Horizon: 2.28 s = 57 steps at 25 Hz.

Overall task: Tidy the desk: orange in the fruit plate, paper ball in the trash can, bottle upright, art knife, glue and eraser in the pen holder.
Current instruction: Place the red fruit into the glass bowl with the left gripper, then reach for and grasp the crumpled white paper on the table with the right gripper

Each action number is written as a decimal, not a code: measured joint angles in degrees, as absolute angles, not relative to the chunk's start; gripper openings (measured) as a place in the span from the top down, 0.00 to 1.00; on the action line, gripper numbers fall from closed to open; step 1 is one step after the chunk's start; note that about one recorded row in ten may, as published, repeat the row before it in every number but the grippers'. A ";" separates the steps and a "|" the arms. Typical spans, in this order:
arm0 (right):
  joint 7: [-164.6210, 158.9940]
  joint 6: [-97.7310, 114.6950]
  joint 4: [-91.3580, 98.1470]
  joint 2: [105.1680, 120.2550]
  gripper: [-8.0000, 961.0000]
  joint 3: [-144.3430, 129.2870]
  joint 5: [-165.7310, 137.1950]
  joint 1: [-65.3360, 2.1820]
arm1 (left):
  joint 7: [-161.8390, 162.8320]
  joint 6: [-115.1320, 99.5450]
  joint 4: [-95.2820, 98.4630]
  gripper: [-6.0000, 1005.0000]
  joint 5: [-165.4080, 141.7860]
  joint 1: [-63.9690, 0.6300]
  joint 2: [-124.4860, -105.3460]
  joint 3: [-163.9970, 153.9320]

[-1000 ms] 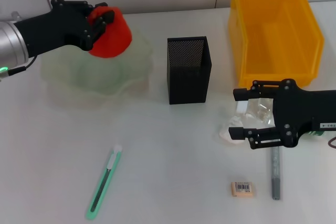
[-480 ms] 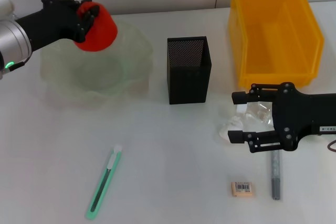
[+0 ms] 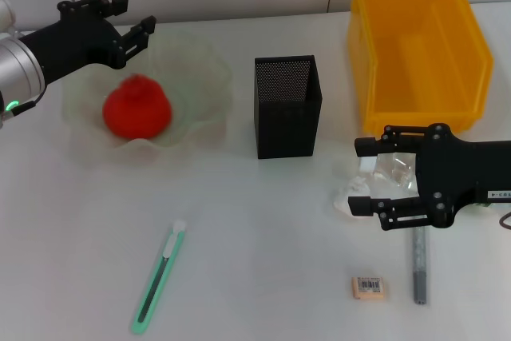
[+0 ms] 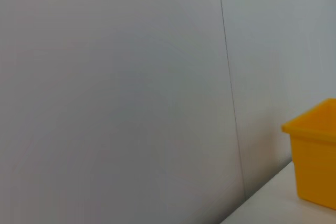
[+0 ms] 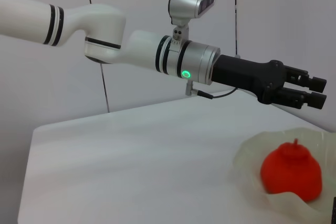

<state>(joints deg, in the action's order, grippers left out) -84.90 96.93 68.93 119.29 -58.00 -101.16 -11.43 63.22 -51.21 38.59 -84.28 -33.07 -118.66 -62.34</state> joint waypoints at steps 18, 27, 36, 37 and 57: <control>-91.72 96.64 71.01 119.19 0.18 -55.15 -107.49 -12.37 | 74.96 -71.02 48.42 0.25 -90.30 -30.04 -118.07 -62.63; -107.41 95.60 78.58 119.14 0.18 -55.15 -116.08 -16.69 | 77.48 -83.27 54.25 0.25 -93.15 -26.95 -118.44 -64.45; -127.11 101.93 88.11 119.02 0.18 -57.06 -132.25 -27.09 | 77.53 -87.00 56.20 0.25 -92.58 -23.49 -118.60 -65.61; -128.86 103.03 88.30 118.98 0.18 -57.22 -133.82 -28.39 | 77.52 -87.02 56.13 0.25 -92.56 -23.44 -118.60 -65.88; -140.17 110.46 86.52 119.08 0.18 -63.43 -147.83 -36.08 | 77.44 -87.85 55.72 0.26 -92.37 -24.08 -118.61 -67.93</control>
